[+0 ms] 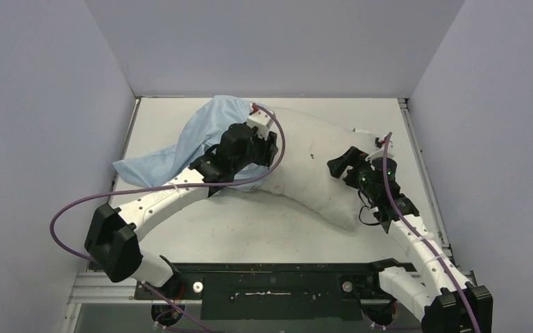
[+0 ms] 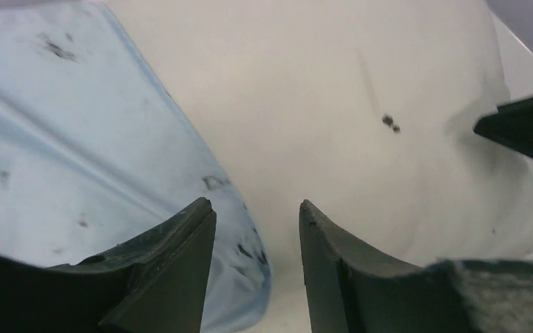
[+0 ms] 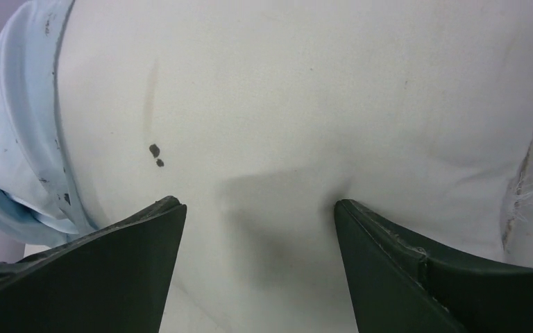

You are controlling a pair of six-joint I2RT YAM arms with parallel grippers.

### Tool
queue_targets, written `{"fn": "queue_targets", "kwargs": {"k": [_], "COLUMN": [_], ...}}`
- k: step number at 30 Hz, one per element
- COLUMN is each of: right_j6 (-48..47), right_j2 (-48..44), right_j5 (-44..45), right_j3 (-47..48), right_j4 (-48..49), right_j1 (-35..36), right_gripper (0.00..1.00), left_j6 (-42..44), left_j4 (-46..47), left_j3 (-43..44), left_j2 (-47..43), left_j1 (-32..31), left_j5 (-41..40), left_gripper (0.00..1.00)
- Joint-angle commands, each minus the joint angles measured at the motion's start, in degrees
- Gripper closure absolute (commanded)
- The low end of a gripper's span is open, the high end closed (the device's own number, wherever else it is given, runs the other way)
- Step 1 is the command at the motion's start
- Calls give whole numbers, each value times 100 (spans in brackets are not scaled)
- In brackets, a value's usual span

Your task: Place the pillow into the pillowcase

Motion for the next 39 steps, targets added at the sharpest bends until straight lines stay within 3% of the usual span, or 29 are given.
{"fn": "queue_targets", "kwargs": {"k": [1,7,17,19,22,24,27,31,39], "right_j6": [-384,-610,-961,-1002,-1103,-1122,-1036,-962,-831], "right_j2": [-233,39,634,728,899,1046,1061,1028,1031], "right_j5": [230,-268,-453,-620,-1258,-1702,-1828,-1884,-1827], "right_j3": [452,675,800,680,448,343,204,191,183], "right_j4": [-353,-251,-201,-85,245,503,793,986,1095], "right_j1": [-173,-668,-858,-865,-858,-821,-707,-545,-316], "right_gripper": [19,16,9,9,14,20,29,38,41], "left_j6": [452,679,788,905,1184,1143,864,886,66], "left_j4": [-223,35,164,203,152,293,812,834,1631], "left_j3": [754,1718,3005,3224,3389,3279,3010,3047,2501], "left_j2": [315,1359,2949,3163,3268,3116,2705,2388,1899], "left_j1": [192,460,887,931,923,859,690,335,-35], "left_j5": [-837,-1743,-1534,-1278,-490,-89,405,490,1102], "left_gripper": [53,47,44,57,89,100,100,100,100]}}
